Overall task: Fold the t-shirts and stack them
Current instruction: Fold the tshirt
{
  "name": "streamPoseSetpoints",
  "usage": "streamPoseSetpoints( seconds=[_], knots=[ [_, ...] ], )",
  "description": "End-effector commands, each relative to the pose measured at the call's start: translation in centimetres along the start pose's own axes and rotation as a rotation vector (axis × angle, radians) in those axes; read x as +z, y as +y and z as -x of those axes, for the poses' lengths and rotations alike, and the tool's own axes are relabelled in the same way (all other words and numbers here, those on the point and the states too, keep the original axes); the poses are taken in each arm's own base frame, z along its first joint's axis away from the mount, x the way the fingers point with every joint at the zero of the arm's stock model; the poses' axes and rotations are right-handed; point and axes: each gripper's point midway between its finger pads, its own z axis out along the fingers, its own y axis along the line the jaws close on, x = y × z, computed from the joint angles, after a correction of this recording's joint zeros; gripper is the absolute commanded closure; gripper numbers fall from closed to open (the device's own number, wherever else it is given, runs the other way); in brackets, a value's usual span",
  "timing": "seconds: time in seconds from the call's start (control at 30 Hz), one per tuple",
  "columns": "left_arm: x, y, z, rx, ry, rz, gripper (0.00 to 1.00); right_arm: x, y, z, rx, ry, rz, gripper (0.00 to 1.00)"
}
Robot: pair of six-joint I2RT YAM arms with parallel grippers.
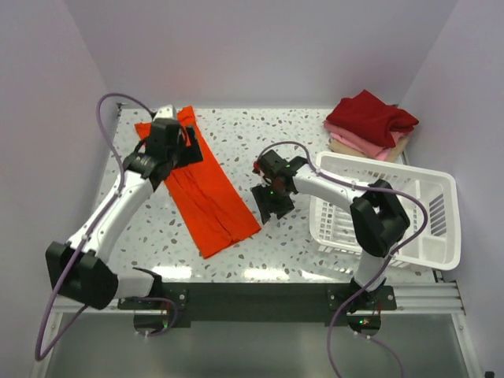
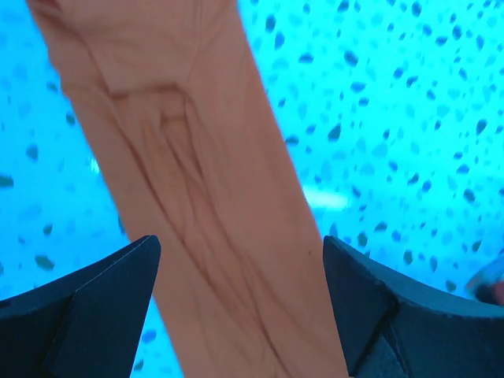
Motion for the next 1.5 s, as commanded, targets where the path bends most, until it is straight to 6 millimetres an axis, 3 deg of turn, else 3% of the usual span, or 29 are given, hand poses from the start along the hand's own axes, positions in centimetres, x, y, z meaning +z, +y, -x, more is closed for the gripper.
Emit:
streamPoseSetpoints(
  seconds=[0.0,0.03,0.1,0.13,0.4,0.63,1.07,1.47],
  knots=[
    [-1.0,3.7,-8.7,-0.057,0.181,0.136,0.11,0.3,-1.6,1.5,0.039,-0.065,0.021,0.43],
    [-1.6,4.0,-12.1,-0.031,0.245,0.146,0.11,0.5,-1.4,1.6,0.034,-0.069,0.039,0.43],
    [-2.9,4.1,-14.1,-0.062,0.264,0.15,0.12,1.1,-1.1,1.5,0.019,-0.054,0.061,0.44],
    [-3.7,4.8,-16.3,-0.057,0.309,0.167,0.12,1.5,-0.9,1.5,0.016,-0.048,0.08,0.45],
    [-6.5,6.6,-22.8,-0.206,0.389,0.157,0.13,3.3,0.1,0.5,0.045,-0.008,0.156,0.46],
    [-7.2,6.4,-25.1,-0.273,0.433,0.108,0.13,5.2,-0.2,-0.2,0.045,0.036,0.155,0.48],
    [-6.4,5.5,-27.9,-0.298,0.497,0.09,0.15,5.9,1.1,0.3,0.041,0.043,0.184,0.55],
    [-6.4,3.9,-29.2,-0.313,0.545,0.033,0.21,6.3,1.3,0.0,0.038,0.066,0.168,0.77]
  ],
)
